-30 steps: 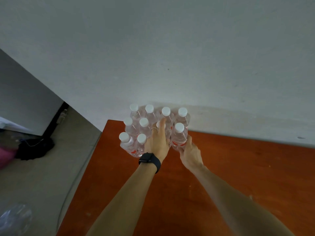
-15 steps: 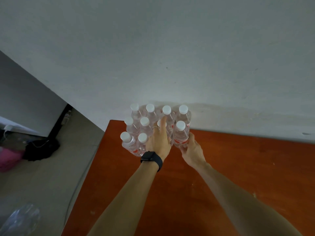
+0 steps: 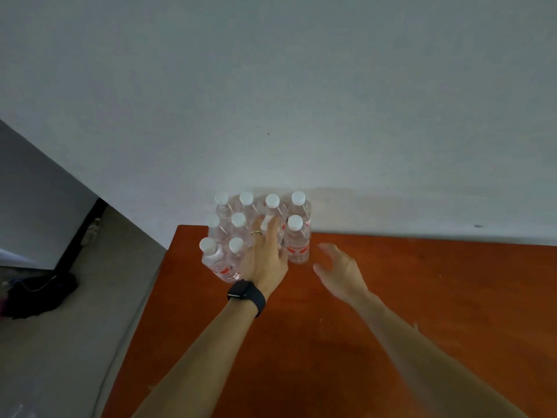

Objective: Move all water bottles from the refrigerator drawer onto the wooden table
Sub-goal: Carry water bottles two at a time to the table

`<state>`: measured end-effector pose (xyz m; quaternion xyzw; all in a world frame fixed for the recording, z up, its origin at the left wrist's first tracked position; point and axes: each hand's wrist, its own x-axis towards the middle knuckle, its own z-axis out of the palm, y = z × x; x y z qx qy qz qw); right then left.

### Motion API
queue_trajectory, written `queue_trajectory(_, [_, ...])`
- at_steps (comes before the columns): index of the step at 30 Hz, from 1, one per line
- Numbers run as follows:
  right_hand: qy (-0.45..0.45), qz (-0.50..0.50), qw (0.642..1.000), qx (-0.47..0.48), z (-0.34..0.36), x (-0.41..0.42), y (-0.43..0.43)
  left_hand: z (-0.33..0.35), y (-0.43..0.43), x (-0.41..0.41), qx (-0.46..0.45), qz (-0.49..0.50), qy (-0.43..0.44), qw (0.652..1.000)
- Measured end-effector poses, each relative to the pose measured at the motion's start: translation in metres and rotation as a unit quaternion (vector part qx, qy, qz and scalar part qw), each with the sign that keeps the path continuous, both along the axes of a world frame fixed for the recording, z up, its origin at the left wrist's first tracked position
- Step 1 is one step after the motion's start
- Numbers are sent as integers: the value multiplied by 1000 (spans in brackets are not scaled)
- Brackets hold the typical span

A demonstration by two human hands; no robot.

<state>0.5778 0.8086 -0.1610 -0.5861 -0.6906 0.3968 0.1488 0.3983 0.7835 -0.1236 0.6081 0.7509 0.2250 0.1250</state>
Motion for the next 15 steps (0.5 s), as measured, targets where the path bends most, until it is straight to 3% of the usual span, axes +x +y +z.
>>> queue_trajectory(7, [-43, -78, 986, 142, 49, 81, -99, 6, -57, 53, -42, -144, 11, 989])
queue_trajectory(15, [-117, -255, 949, 144, 86, 181, -245, 19, -101, 177, -63, -381, 36, 922])
